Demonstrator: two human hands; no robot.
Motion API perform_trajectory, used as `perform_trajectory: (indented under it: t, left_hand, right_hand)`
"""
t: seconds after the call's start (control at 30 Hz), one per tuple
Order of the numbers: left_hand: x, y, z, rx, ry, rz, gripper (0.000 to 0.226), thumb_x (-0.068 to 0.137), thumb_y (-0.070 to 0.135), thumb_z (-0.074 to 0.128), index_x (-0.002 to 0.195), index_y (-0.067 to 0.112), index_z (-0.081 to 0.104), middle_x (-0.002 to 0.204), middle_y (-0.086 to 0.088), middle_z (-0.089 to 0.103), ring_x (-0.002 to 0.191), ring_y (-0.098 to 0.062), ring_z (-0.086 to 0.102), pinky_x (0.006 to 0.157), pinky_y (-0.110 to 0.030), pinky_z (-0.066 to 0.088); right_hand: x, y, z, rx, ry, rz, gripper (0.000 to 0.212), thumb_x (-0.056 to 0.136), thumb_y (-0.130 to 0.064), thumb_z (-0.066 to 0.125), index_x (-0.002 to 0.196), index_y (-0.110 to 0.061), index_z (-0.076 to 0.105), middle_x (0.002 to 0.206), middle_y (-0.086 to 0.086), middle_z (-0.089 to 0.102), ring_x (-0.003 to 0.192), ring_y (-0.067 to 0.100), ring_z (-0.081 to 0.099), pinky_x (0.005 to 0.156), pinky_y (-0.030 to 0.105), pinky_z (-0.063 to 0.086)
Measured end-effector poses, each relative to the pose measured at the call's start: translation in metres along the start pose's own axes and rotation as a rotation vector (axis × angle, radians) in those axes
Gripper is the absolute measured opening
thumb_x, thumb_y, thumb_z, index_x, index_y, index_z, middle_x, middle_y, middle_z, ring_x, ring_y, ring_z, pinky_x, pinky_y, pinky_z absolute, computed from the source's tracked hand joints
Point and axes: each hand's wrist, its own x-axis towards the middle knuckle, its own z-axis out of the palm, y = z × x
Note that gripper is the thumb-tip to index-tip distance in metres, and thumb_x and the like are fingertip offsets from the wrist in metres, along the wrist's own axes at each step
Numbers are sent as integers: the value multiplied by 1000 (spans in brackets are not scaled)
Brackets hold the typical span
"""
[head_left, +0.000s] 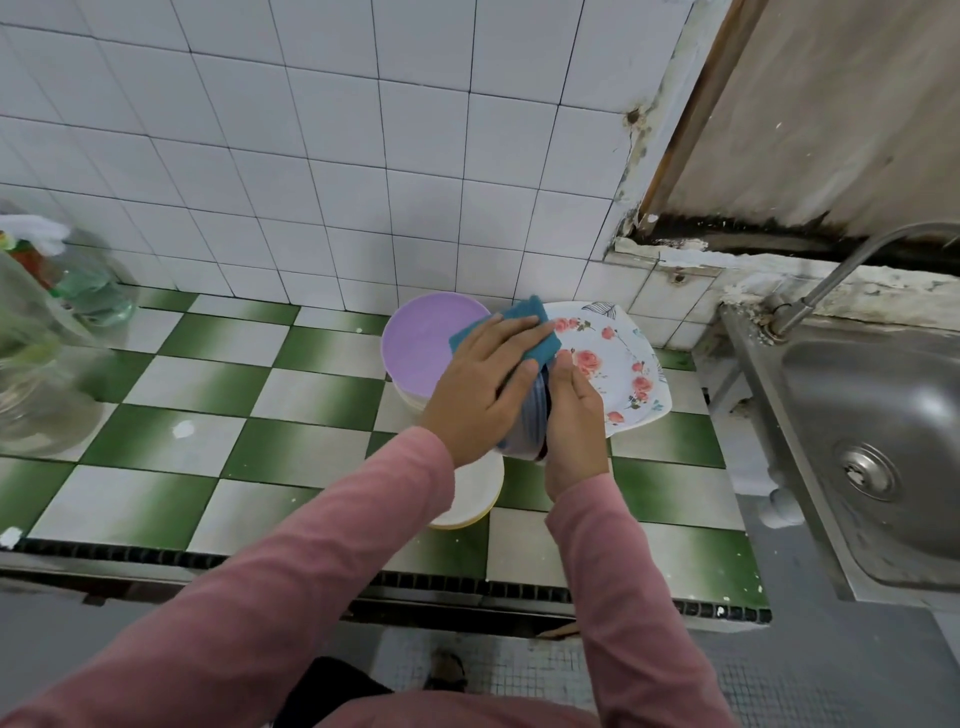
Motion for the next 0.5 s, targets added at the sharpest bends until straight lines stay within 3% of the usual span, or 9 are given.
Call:
perform_trajectory:
  t: [0.17, 0.27, 0.33, 0.4, 0.5]
  left_hand:
    - [7, -10, 3, -127, 17, -200, 50, 97, 42, 34, 137, 19, 55, 141, 2, 54, 130, -16, 47, 113, -43, 34]
    - [-2, 2, 10, 108, 38, 35, 46, 97, 33, 36, 133, 15, 59, 136, -3, 58, 129, -21, 46, 117, -37, 27]
    - [-6, 1, 12, 121, 20, 118, 42, 98, 29, 40, 132, 16, 60, 136, -1, 58, 130, -19, 45, 117, -31, 26]
    - [-3, 1, 10, -57, 30, -45, 38, 98, 27, 43, 130, 20, 61, 133, 3, 59, 126, -14, 49, 112, -25, 30]
    - [12, 5, 1, -507, 125, -605, 25, 96, 23, 50, 110, 30, 69, 118, 4, 66, 115, -19, 57, 100, -27, 42]
  right_hand:
    - [3, 3, -6, -7, 24, 49, 23, 106, -35, 43, 101, -29, 65, 111, 3, 68, 108, 27, 65, 95, 47, 55]
    - [5, 4, -9, 118, 46, 120, 24, 106, -29, 45, 112, -19, 66, 110, 7, 70, 104, 25, 66, 88, 39, 56]
    - [5, 6, -11, 146, 44, 134, 26, 106, -26, 45, 117, -15, 66, 110, 8, 71, 100, 22, 68, 90, 39, 56]
    - [4, 6, -14, 98, 44, 109, 24, 106, -26, 45, 108, -17, 67, 104, 5, 72, 95, 21, 68, 89, 39, 56]
    - [5, 4, -19, 121, 68, 109, 25, 105, -30, 48, 109, -17, 69, 106, 4, 73, 98, 24, 68, 86, 39, 58]
